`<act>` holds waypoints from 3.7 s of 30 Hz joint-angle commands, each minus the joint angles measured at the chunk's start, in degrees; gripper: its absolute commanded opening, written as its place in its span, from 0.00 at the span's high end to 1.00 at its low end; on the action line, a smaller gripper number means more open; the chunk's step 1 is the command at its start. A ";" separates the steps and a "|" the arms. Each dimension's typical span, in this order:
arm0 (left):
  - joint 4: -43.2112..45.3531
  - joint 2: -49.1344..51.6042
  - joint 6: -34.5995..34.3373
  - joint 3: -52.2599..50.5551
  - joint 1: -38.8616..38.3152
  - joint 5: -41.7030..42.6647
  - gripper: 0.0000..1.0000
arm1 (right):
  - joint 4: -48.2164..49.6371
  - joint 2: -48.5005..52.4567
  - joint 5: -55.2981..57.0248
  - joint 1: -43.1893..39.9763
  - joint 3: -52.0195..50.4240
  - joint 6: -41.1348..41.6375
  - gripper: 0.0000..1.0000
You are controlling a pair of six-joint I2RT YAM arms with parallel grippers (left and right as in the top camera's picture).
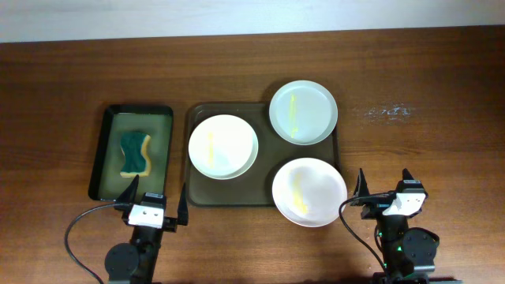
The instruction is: Clean dirty plates on tray and stack at the side
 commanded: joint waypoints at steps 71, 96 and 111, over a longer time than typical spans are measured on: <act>-0.09 -0.39 0.96 -0.26 0.35 0.22 0.01 | -0.37 -0.33 -1.46 0.26 -0.31 0.42 0.02; -0.87 1.79 0.98 5.16 0.35 -0.42 0.01 | -0.22 -0.33 -3.74 0.26 0.59 0.37 0.02; -15.08 23.39 1.27 30.47 0.35 0.22 0.01 | -12.76 13.27 -4.76 0.26 22.32 0.17 0.02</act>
